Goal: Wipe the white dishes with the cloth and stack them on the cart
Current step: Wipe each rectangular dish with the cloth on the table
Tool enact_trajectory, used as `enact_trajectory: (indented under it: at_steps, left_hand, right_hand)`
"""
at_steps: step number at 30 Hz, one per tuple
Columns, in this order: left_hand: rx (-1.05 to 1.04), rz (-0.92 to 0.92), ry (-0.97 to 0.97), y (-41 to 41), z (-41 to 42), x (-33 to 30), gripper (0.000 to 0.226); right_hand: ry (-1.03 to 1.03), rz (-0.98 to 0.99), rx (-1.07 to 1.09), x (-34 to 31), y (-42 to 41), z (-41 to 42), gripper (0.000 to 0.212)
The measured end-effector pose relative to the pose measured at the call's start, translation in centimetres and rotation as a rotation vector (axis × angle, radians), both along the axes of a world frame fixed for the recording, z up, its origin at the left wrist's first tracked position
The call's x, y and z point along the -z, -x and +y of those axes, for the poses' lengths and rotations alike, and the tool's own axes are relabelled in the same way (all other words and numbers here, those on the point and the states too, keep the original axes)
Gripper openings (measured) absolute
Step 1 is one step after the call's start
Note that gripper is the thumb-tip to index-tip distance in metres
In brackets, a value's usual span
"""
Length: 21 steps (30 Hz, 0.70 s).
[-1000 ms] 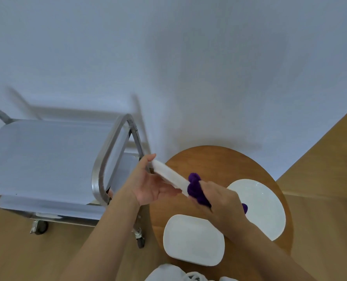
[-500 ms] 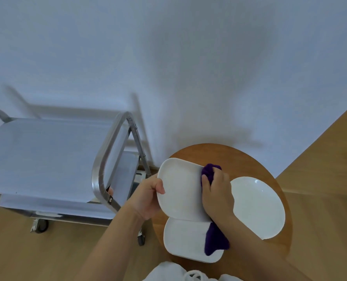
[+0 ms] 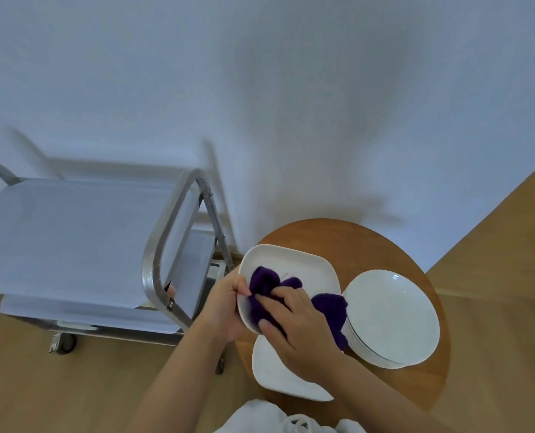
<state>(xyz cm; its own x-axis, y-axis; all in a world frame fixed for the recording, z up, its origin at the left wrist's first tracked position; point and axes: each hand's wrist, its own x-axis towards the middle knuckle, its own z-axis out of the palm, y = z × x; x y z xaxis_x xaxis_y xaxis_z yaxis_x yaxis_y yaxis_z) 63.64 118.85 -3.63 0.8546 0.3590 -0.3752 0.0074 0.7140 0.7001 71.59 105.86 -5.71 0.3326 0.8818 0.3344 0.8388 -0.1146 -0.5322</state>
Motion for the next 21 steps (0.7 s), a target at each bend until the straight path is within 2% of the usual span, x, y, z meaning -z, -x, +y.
enact_trajectory:
  at_steps: [4, 11, 14, 18, 21]
  left_hand:
    - [-0.047, 0.045, -0.015, 0.4, 0.2, 0.2, 0.074]
    - [-0.082, 0.058, 0.053, 1.0, 0.2, 0.0, 0.053]
    - [-0.101, 0.073, 0.073, 1.1, -0.1, 0.5, 0.054]
    - [-0.117, 0.142, 0.082, 1.8, -0.4, 1.6, 0.06]
    - [-0.174, 0.197, 0.081, 2.2, -0.6, 3.1, 0.055]
  right_hand:
    - [-0.012, -0.048, -0.002, 1.2, -1.5, -1.6, 0.031]
    - [0.035, -0.192, 0.198, 3.1, -3.7, -3.4, 0.035]
    - [0.07, -0.212, 0.346, 3.2, -4.7, -3.3, 0.025]
    - [0.128, -0.119, 0.446, 3.6, -5.7, -3.5, 0.026]
    - [0.15, 0.11, 0.561, 4.5, -6.3, -3.8, 0.026]
